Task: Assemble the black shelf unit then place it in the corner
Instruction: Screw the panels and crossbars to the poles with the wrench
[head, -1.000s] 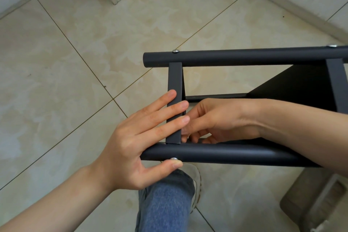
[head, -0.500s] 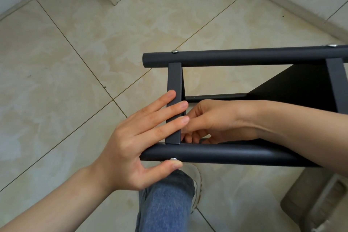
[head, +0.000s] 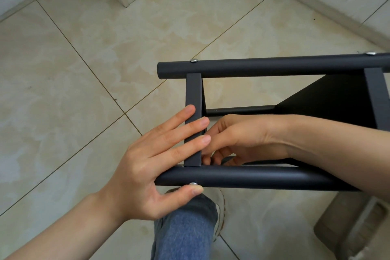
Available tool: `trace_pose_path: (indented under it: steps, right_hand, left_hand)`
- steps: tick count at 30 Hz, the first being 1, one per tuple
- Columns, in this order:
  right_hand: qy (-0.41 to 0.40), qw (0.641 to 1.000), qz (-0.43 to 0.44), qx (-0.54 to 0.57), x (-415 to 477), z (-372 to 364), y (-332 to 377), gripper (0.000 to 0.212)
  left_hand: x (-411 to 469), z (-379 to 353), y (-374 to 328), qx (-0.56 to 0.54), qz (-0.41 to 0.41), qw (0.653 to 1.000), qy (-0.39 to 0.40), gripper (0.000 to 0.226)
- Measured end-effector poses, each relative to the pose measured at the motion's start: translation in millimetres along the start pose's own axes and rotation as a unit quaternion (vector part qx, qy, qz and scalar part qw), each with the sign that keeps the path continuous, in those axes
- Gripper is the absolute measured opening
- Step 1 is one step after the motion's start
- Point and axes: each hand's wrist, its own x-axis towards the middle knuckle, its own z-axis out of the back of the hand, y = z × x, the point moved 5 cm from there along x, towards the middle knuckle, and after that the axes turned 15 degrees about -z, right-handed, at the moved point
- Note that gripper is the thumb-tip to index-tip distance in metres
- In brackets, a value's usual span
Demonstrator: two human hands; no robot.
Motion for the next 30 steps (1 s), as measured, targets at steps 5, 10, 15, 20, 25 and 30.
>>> trace_pose_path:
  steps: [5,10,15,20,25,30]
  right_hand:
    - [-0.004,1.000,-0.010,-0.011,1.4,-1.9,-1.6,0.026]
    - [-0.009,1.000,-0.002,-0.004,2.1,-3.6,0.2,0.017]
    - [-0.007,1.000,-0.004,-0.012,-0.2,-0.6,1.2,0.029]
    - [-0.007,1.000,-0.009,-0.017,0.4,0.7,1.2,0.031]
    - [-0.020,0.999,-0.018,-0.030,2.0,0.5,2.3,0.029]
    - [-0.004,0.999,-0.020,-0.024,-1.3,4.0,5.2,0.028]
  left_hand:
    - [-0.5,-0.5,-1.1,0.000,0.001,1.000,-0.001,0.054]
    - [0.4,0.1,-1.1,0.000,0.000,1.000,-0.005,0.054]
    - [0.9,1.3,-1.4,0.003,0.003,1.000,-0.001,0.054]
    - [3.9,1.6,-1.3,0.007,0.005,1.000,0.000,0.051]
    - [4.6,1.5,0.3,0.011,0.004,1.000,0.000,0.052]
    - [4.5,1.2,1.4,0.000,0.008,1.000,-0.007,0.052]
